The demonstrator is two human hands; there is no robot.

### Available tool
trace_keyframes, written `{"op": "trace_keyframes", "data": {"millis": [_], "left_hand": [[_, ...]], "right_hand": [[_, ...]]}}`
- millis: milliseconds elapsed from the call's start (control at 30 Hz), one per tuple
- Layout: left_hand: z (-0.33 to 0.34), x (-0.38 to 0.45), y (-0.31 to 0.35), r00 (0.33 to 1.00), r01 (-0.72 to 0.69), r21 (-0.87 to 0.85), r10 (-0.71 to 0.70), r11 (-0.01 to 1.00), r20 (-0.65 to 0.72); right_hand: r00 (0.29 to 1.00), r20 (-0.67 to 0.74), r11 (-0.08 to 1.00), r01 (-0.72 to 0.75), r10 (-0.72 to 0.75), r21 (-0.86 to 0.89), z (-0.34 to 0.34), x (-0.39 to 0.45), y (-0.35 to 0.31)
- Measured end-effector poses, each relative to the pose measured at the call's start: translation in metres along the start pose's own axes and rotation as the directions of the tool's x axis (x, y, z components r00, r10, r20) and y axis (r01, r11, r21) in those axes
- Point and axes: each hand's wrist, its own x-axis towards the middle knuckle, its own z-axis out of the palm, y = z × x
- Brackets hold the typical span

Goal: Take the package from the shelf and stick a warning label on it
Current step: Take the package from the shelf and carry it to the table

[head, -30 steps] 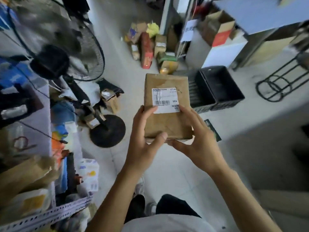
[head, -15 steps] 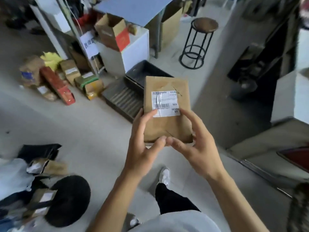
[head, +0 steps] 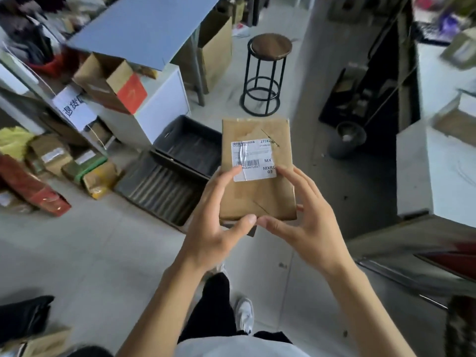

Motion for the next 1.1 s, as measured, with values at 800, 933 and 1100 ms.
{"op": "trace_keyframes", "data": {"millis": [800, 933, 1100], "left_hand": [[0.042, 0.506, -0.053, 0.989, 0.001, -0.103, 0.014, 0.995, 0.147], [0.065, 0.592, -0.053, 0.995, 0.026, -0.109, -0.015, 0.994, 0.098], [0.063, 0.690, -0.051, 0.994, 0.080, -0.125, -0.089, 0.989, -0.070]], "right_hand": [[0.966, -0.223, 0.990, -0.111, 0.129, 0.091, -0.108, 0.443, 0.120], [0.978, -0.172, 0.982, -0.086, 0.115, 0.169, -0.148, 0.528, 0.143], [1.000, 0.012, 0.991, -0.011, 0.009, 0.137, -0.185, 0.649, 0.151]]}}
